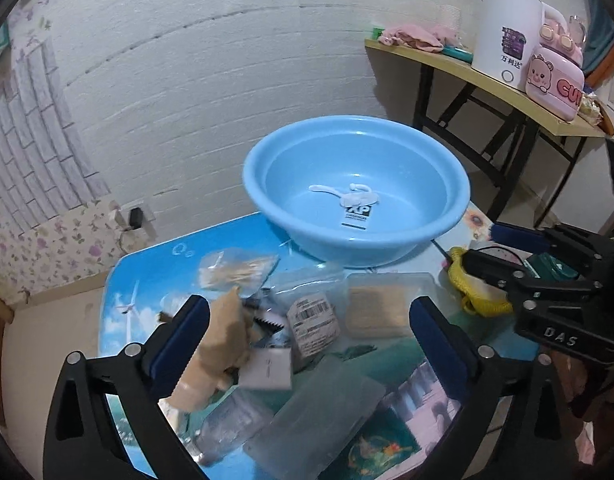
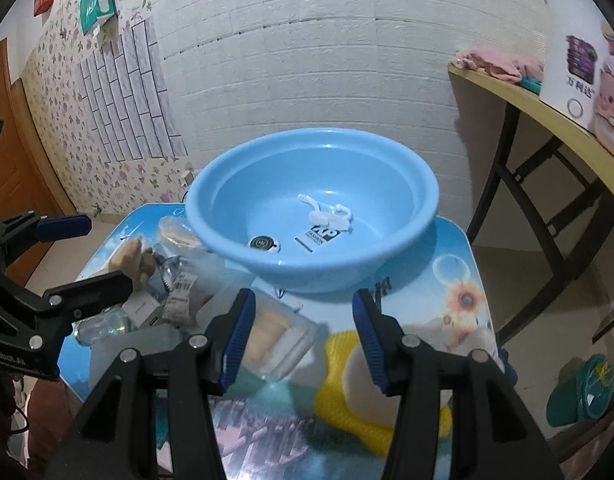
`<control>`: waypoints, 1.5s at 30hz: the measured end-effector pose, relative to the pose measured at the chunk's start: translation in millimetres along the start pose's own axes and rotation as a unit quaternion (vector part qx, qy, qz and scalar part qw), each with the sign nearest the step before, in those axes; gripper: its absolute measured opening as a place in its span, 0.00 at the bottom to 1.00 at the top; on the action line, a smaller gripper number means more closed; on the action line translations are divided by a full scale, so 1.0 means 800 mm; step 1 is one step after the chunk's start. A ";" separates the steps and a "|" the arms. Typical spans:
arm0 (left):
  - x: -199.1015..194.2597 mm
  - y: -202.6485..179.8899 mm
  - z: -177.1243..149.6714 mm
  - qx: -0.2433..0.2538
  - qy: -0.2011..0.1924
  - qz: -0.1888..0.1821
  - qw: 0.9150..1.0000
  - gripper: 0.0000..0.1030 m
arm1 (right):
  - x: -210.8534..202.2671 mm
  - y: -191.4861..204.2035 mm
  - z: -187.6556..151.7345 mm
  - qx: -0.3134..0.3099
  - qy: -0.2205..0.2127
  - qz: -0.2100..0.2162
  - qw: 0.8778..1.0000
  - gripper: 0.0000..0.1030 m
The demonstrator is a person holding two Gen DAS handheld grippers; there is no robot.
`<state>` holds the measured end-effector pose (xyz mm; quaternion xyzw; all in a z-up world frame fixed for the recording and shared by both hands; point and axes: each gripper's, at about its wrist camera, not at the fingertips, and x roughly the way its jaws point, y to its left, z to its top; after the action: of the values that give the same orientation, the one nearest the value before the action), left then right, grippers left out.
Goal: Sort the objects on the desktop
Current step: 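Move the left gripper back over the Face tissue pack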
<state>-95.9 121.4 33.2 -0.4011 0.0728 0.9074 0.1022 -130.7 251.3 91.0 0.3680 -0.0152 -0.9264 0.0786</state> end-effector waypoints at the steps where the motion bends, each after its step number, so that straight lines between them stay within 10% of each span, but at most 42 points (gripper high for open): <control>1: -0.004 0.001 -0.002 -0.001 -0.004 0.005 1.000 0.97 | -0.007 0.004 0.000 -0.001 -0.009 -0.007 1.000 0.48; 17: -0.042 0.038 -0.019 -0.043 -0.010 0.027 0.999 1.00 | -0.084 0.022 0.004 0.001 -0.122 -0.038 0.992 0.64; 20: -0.043 0.045 -0.027 -0.053 -0.004 0.006 0.999 1.00 | -0.095 0.027 0.000 -0.013 -0.149 -0.048 0.988 0.84; 22: -0.043 0.047 -0.032 -0.056 -0.002 0.001 0.998 1.00 | -0.092 0.030 0.000 -0.016 -0.140 -0.043 0.989 1.00; 30: -0.044 0.055 -0.053 -0.069 -0.013 0.021 0.997 1.00 | -0.080 0.039 -0.016 -0.019 -0.139 0.033 0.990 1.00; 45: -0.045 0.056 -0.082 -0.040 -0.038 0.021 0.998 1.00 | -0.061 0.025 -0.043 -0.046 -0.059 -0.017 0.997 1.00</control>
<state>-36.9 59.3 18.5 -0.3687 0.0413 0.9260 0.0695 -69.4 240.4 101.2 0.3085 0.0294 -0.9475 0.0786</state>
